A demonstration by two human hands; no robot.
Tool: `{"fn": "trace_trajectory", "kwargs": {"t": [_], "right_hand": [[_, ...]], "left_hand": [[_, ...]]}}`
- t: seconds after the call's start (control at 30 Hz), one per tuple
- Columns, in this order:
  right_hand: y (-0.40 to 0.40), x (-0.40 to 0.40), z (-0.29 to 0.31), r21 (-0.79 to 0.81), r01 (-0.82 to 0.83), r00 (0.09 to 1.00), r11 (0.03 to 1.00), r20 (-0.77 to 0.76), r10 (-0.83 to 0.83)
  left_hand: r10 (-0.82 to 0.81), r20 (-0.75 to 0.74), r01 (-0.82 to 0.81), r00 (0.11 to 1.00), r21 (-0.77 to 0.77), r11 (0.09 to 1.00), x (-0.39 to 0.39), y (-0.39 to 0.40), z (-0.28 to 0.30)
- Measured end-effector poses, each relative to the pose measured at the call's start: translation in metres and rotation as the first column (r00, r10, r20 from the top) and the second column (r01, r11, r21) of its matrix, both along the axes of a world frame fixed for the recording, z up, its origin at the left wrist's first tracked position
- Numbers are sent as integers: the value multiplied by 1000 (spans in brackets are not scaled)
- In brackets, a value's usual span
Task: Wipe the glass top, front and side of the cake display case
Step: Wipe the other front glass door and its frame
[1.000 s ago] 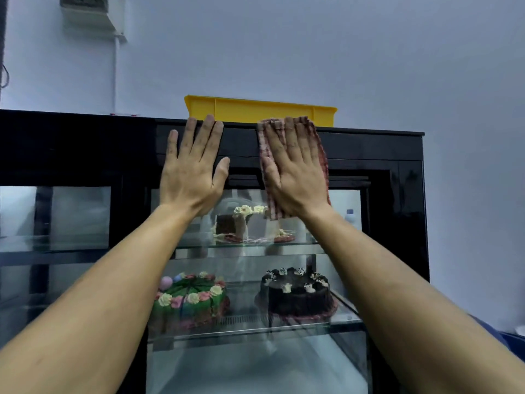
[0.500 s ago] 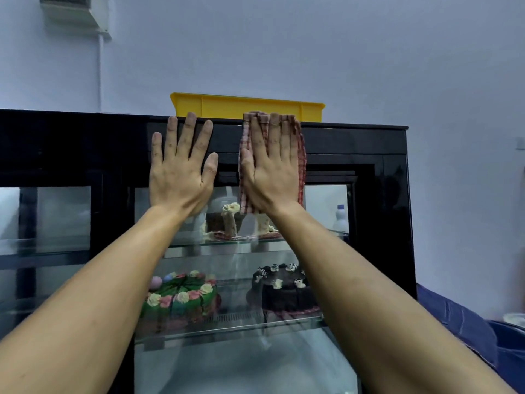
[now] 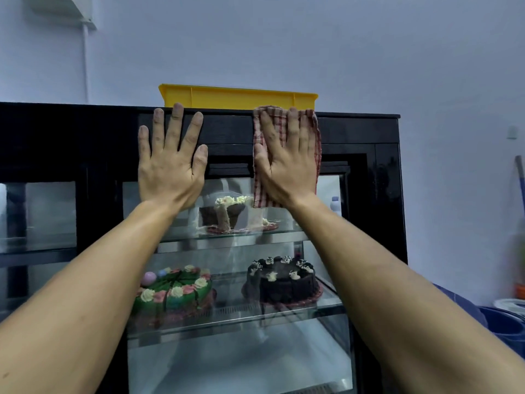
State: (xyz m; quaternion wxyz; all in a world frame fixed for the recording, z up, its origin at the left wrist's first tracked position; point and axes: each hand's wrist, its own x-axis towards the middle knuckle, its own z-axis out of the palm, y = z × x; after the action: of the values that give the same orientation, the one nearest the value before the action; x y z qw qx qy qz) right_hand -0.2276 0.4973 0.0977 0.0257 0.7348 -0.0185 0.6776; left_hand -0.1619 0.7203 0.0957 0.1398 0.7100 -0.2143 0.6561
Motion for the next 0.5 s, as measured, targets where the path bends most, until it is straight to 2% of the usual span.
{"fn": "trace_trajectory", "kwargs": {"t": [0.1, 0.23, 0.27, 0.4, 0.43, 0.5], "right_hand": [[-34, -7, 9, -109, 41, 999, 993, 33, -38], [-42, -7, 16, 95, 46, 996, 994, 73, -53], [-33, -5, 16, 96, 49, 995, 994, 78, -57], [-19, -3, 13, -123, 39, 999, 992, 5, -39], [-28, -5, 15, -151, 41, 999, 988, 1, -42], [-52, -10, 20, -106, 74, 997, 992, 17, -72]], "left_hand": [[-5, -13, 5, 1000, 4, 1000, 0, 2, 0], [-1, -6, 1, 1000, -18, 1000, 1, -3, 0], [2, -2, -2, 1000, -24, 1000, 2, -4, 0], [-4, 3, 4, 1000, -25, 1000, 3, -4, -2], [-2, 6, 2, 1000, -20, 1000, 3, -2, -1], [-3, -4, 3, 1000, -13, 1000, 1, -2, -1]]}}
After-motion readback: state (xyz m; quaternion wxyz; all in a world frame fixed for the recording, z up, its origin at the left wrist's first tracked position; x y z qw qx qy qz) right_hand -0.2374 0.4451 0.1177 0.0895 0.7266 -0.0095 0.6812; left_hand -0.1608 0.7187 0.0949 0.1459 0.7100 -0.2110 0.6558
